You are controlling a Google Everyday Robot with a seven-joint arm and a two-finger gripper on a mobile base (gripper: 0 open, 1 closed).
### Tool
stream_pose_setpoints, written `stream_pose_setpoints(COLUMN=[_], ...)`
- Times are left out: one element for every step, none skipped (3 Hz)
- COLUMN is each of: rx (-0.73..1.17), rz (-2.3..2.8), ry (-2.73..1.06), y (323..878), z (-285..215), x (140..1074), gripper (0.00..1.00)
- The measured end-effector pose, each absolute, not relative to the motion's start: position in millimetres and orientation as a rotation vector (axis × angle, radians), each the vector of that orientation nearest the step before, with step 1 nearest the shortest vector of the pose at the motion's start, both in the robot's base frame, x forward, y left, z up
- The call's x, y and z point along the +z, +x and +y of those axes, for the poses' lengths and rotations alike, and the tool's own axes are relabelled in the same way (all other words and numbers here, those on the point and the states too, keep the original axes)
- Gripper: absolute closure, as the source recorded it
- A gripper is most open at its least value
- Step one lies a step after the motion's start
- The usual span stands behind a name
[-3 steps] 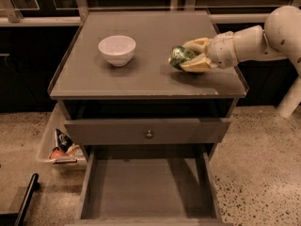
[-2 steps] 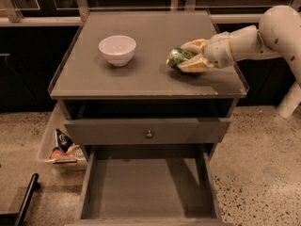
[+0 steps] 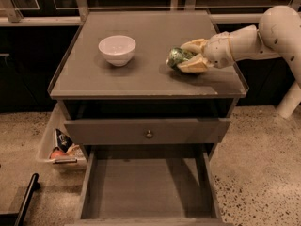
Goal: Pick green can from middle drawer and place on counter
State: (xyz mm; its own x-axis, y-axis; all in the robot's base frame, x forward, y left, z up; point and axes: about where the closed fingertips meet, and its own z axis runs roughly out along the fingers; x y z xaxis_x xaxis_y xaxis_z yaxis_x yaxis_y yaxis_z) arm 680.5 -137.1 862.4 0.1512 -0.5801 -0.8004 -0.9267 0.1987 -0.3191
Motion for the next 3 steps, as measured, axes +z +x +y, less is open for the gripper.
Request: stream_pose_setpoints(rx=[0.465,0.465,0.465], rz=[1.535,1.535,1.535], ry=[-1.488,-1.488,-1.488], y=[680.5,680.5,680.5], z=[-137.1,-137.1,-137.1], x=[862.4,862.4,862.4], gripper=[0.36,0.12,0.00])
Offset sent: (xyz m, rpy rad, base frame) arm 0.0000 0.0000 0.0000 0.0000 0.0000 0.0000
